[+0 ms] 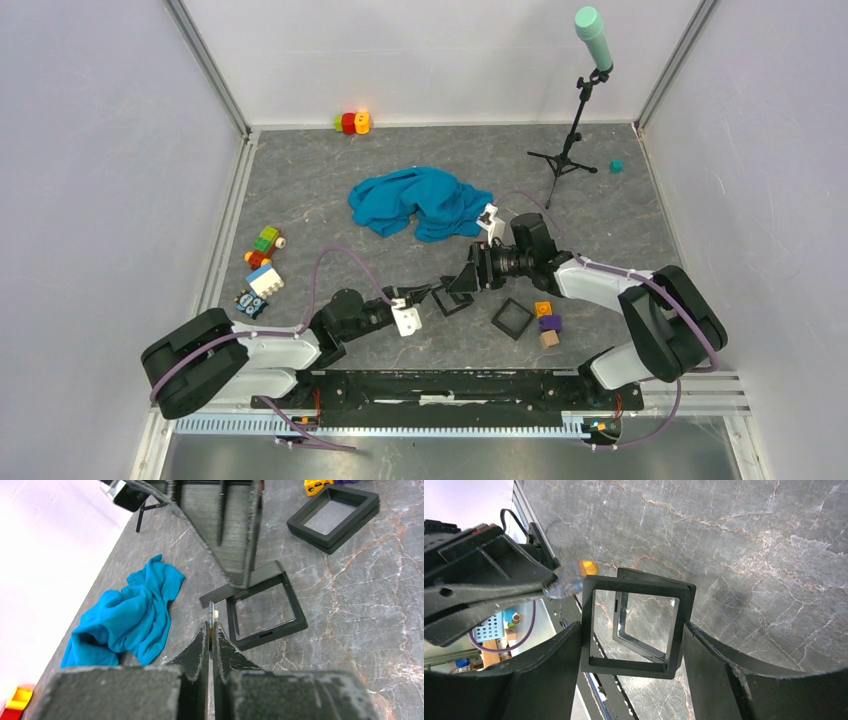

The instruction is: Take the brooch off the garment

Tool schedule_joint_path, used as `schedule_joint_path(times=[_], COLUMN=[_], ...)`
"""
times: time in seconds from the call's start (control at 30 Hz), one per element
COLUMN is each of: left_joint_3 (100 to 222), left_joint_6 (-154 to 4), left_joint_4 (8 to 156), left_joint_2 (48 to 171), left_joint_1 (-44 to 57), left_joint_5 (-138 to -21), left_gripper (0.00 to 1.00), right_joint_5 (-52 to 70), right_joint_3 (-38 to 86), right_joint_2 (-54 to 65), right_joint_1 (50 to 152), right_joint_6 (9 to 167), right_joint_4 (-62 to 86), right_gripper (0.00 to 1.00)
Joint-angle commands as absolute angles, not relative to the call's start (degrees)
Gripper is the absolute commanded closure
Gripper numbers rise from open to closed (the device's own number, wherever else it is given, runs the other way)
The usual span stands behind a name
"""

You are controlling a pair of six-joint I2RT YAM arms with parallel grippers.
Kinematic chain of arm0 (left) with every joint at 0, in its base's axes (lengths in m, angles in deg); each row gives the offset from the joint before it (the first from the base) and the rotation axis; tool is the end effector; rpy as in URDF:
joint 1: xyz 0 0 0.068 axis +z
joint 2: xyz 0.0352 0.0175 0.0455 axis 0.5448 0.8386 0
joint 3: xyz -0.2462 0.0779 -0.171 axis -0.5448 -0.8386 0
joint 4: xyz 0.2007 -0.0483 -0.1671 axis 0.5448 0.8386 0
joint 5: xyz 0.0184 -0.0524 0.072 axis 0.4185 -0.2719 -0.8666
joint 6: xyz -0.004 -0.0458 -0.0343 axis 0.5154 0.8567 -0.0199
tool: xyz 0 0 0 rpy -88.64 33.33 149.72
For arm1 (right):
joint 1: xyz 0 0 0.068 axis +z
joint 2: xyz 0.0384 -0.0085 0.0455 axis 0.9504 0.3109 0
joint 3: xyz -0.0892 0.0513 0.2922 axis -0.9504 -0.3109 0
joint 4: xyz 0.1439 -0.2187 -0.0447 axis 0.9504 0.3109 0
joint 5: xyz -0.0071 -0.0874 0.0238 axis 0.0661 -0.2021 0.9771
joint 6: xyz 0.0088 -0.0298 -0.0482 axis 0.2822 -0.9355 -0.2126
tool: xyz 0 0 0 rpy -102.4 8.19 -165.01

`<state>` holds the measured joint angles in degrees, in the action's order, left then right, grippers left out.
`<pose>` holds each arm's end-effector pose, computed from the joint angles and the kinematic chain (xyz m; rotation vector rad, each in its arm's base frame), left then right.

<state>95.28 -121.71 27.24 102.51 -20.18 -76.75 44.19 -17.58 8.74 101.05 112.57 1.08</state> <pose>0.1091 -0.1588 0.1942 1.2597 1.0864 -0.3973 0.2269 0.1581 0.1956 -0.3972 2.3940 1.3740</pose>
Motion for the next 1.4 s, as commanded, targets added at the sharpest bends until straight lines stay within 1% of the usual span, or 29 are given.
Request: schedule_joint_path(times=[0.0, 0.27, 0.5, 0.53, 0.57, 0.87, 1.13, 1.37], left_joint_3=[94.3, 94.2, 95.4, 95.6, 95.7, 97.7, 98.3, 99.4], left_joint_6=[-126.8, -128.0, -133.0, -133.5, -134.0, -138.6, -140.2, -141.0], left_joint_4=[21.2, 20.5, 21.7, 22.2, 22.9, 26.1, 24.3, 25.7], left_joint_2=[104.0, 105.5, 106.8, 97.5, 106.3, 107.7, 109.9, 109.1], left_joint_1=[-21.9, -22.8, -25.8, -26.2, -26.5, -29.6, -30.9, -31.0], left_joint_5=[-75.2, -75.9, -79.5, -79.8, -80.2, -83.2, -87.2, -87.3], left_gripper=[0.98, 0.98, 0.98, 0.98, 0.98, 0.98, 0.98, 0.98], right_joint_5=[46.8, 48.7, 49.6, 49.7, 49.8, 51.1, 51.4, 51.4], right_joint_3=[-14.4, -14.9, -16.4, -16.5, -16.6, -16.7, -17.2, -17.5], right_joint_2=[8.1, 7.7, 6.2, 6.2, 6.2, 6.1, 6.0, 5.9], right_joint_1=[100.5, 99.9, 99.9, 99.9, 99.9, 100.2, 100.7, 100.9], right_joint_6=[112.4, 114.9, 114.8, 114.8, 114.8, 114.8, 114.8, 115.1], right_joint_4=[0.3, -1.8, -1.6, -1.6, -1.6, -1.5, -1.4, -1.9], right_gripper=[0.32, 0.34, 0.37, 0.37, 0.38, 0.39, 0.4, 0.41])
